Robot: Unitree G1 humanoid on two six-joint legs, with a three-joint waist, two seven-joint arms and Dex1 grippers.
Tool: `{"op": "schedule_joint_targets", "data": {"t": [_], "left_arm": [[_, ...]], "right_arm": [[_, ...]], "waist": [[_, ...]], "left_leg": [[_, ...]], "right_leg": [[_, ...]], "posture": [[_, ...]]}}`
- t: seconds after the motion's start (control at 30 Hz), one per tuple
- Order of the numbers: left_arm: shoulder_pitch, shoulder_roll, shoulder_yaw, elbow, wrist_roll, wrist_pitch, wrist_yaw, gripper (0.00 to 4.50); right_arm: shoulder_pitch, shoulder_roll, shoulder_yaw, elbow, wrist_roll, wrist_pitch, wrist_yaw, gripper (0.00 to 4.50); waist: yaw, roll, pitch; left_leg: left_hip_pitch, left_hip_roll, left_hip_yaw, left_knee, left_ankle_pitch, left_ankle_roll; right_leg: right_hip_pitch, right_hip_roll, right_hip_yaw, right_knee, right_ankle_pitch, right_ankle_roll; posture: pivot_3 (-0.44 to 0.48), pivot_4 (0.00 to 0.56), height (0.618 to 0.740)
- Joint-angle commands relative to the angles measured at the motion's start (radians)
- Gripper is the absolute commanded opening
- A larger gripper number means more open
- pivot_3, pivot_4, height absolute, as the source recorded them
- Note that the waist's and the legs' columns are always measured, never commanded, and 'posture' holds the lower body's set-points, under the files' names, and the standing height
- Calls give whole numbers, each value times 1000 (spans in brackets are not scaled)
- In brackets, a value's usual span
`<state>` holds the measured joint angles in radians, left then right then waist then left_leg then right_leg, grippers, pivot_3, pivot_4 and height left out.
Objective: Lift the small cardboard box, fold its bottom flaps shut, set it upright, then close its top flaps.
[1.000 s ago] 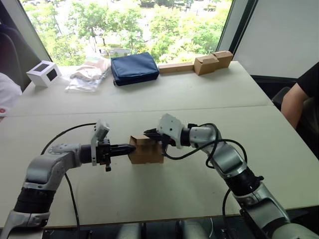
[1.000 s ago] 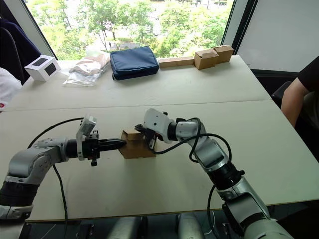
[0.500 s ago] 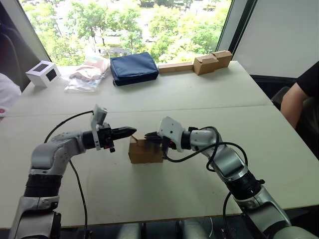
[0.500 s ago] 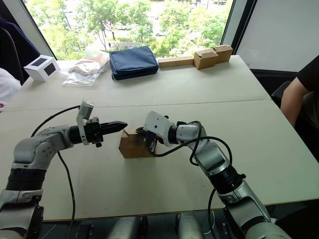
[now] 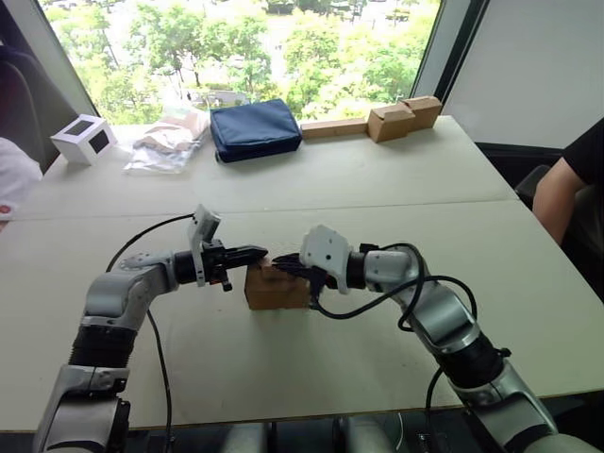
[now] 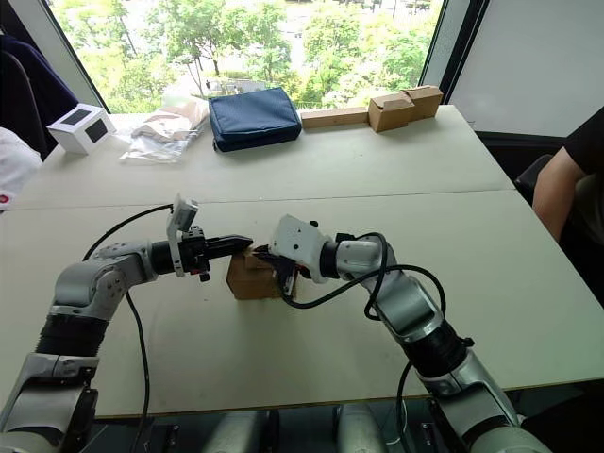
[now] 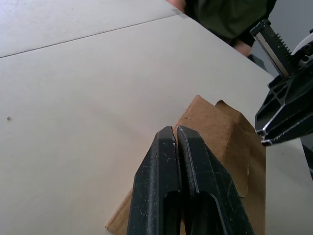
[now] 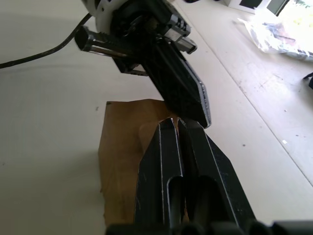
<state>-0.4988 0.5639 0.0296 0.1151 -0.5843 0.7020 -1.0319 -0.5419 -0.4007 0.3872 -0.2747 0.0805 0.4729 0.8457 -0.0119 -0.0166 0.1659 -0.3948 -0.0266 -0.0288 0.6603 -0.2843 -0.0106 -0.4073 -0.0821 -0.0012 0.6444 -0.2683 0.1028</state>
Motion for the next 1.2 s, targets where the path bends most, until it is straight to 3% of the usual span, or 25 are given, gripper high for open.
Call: {"op": "schedule_joint_targets", "data": {"t": [0.03, 1.2], "left_arm": [[-8, -4, 11, -10, -1, -11, 0, 95], [17, -28, 28, -100, -48, 61, 71, 95]], "right_arm": [[9, -5, 10, -47, 5, -21, 11, 67], [-12, 3, 60, 72, -100, -70, -2, 67]], "waist": [[0, 0, 0], [0, 0, 0]], "left_leg": [[0, 0, 0, 0, 0, 0], [0, 0, 0, 0, 0, 0]], "right_leg": [[0, 0, 0, 0, 0, 0], [0, 0, 0, 0, 0, 0]], "posture": [[0, 150, 737], [0, 150, 737]]}}
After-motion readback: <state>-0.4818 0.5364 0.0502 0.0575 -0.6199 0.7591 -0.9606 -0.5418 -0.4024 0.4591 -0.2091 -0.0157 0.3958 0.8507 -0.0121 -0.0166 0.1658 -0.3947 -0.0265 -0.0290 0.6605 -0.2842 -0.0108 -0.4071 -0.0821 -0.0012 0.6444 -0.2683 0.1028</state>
